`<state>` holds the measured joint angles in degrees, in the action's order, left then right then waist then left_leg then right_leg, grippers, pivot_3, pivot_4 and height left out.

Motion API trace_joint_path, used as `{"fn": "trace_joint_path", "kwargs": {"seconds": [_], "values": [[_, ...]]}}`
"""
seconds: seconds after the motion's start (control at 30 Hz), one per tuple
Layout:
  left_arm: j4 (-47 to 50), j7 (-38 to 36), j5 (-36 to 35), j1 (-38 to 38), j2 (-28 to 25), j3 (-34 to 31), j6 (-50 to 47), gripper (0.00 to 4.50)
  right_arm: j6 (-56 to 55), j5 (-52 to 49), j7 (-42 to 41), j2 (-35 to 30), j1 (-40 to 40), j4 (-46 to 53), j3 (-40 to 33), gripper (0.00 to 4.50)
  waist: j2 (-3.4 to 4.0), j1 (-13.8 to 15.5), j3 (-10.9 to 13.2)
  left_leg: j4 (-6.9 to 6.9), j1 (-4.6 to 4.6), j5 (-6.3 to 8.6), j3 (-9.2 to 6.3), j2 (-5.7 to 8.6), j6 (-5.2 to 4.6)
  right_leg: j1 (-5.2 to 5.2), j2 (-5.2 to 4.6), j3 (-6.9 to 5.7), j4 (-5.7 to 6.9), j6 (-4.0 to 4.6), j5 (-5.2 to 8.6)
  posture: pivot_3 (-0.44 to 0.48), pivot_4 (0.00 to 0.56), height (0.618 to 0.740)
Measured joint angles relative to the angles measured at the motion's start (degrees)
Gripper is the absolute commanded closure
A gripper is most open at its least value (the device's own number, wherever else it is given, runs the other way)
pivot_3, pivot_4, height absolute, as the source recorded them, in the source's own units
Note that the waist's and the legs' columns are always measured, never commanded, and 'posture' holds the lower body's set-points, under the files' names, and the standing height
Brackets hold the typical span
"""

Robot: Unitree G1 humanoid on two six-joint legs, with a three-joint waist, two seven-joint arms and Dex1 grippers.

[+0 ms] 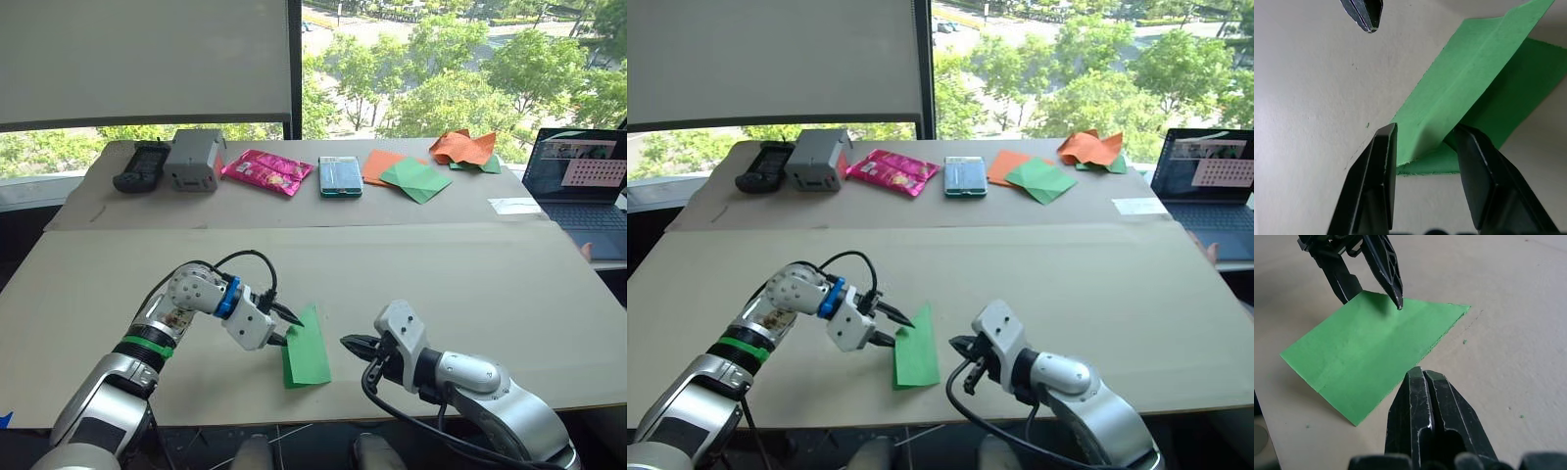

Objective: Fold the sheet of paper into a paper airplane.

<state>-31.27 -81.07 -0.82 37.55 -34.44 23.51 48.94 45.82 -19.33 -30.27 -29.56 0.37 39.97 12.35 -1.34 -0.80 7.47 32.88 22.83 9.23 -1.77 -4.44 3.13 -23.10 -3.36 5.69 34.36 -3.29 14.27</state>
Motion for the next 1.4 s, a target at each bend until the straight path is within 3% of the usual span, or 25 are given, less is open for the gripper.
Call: {"fn": "trace_joint_path", "kwargs": {"seconds": [0.1,0.3,0.4,0.47,0.63,0.73,0.9,1.0,1.23,1.33,1.4], "values": [[-1.9,-0.3,0.0,0.1,0.2,0.3,1.7,4.48,0.0,0.0,0.6,0.4,0.0,0.0,-0.1,4.50,0.01,0.0,0.0,0.04,-0.01,0.00,0.00,0.00,0.01,0.01,0.00,0.00,0.00,0.00,0.00,0.000,0.150,0.721],[-3.8,2.4,3.1,0.4,-0.1,0.3,3.3,4.48,0.0,-0.1,0.9,0.5,0.0,0.0,-0.1,4.50,0.01,0.1,0.0,0.09,-0.01,0.07,0.02,0.01,0.12,-0.01,-0.02,0.00,-0.13,0.00,0.00,0.000,0.150,0.721],[-1.4,4.7,3.9,-1.1,-2.0,-0.3,-1.8,4.48,0.0,-0.1,1.0,0.8,-0.2,0.0,-0.3,4.50,0.02,0.0,0.0,0.09,0.02,0.03,0.03,0.00,0.06,0.02,-0.02,0.00,-0.10,0.00,0.00,0.000,0.150,0.721],[5.4,6.7,3.2,-5.1,-3.6,-2.5,-11.5,4.48,0.1,-0.1,1.1,0.7,-0.3,0.1,-0.8,4.50,0.07,-0.3,0.0,0.08,0.01,-0.08,0.03,0.00,-0.12,0.08,-0.02,0.01,-0.02,0.00,0.00,0.000,0.150,0.721],[35.7,12.6,-4.5,-16.9,-9.1,-8.2,-58.8,4.48,0.9,-0.1,1.1,-1.0,-0.6,1.7,-3.5,4.50,-0.02,-0.7,0.0,0.01,-0.19,-0.07,-0.02,-0.03,-0.11,-0.12,-0.01,-0.05,0.60,0.01,0.04,0.000,0.150,0.721],[44.8,17.4,-3.4,-19.0,-8.9,-8.3,-70.3,4.48,0.8,-0.1,0.9,-1.7,-1.5,2.3,-3.7,4.50,-0.14,-0.4,0.2,-0.03,-0.47,0.21,-0.04,-0.01,0.35,0.00,-0.03,-0.07,0.45,0.07,0.08,0.000,0.150,0.721],[46.8,23.2,-1.3,-19.9,-7.3,-6.7,-80.8,4.48,0.8,0.1,0.1,-2.5,-1.6,2.2,-1.3,4.50,-0.21,-0.6,0.3,0.00,-0.46,0.23,-0.16,0.01,0.39,-0.01,-0.05,-0.12,-0.04,0.07,0.08,0.000,0.150,0.721],[48.0,24.6,-1.3,-19.9,-6.9,-6.6,-83.3,4.50,0.4,0.5,-0.3,-2.7,-2.8,2.0,-0.8,3.60,-0.17,-0.6,0.2,0.04,-0.40,0.23,-0.13,0.04,0.38,0.04,-0.10,-0.09,-0.31,0.07,0.08,0.000,0.150,0.721],[48.6,25.9,-2.9,-21.2,-6.1,-7.3,-84.0,2.29,-4.3,1.3,-3.0,-3.6,-5.3,-0.2,0.3,1.14,-0.15,-0.4,0.2,-0.02,-0.39,0.22,-0.11,0.04,0.35,0.01,-0.06,-0.08,-0.21,0.07,0.06,0.000,0.150,0.721],[51.6,24.1,-7.5,-23.2,-7.6,-11.8,-84.3,2.28,-8.2,2.9,-6.2,-6.2,-6.7,-0.2,1.7,0.10,-0.17,-0.6,0.2,-0.02,-0.40,0.22,-0.11,0.02,0.35,-0.01,-0.06,-0.08,-0.21,0.07,0.06,0.000,0.150,0.721],[53.5,22.9,-10.3,-24.3,-9.7,-15.8,-84.3,2.28,-11.5,5.2,-8.0,-7.5,-8.0,-0.8,3.9,0.02,-0.15,-0.8,0.2,-0.04,-0.47,0.22,-0.11,0.02,0.36,0.01,-0.07,-0.08,-0.22,0.07,0.06,0.000,0.150,0.721]]}}
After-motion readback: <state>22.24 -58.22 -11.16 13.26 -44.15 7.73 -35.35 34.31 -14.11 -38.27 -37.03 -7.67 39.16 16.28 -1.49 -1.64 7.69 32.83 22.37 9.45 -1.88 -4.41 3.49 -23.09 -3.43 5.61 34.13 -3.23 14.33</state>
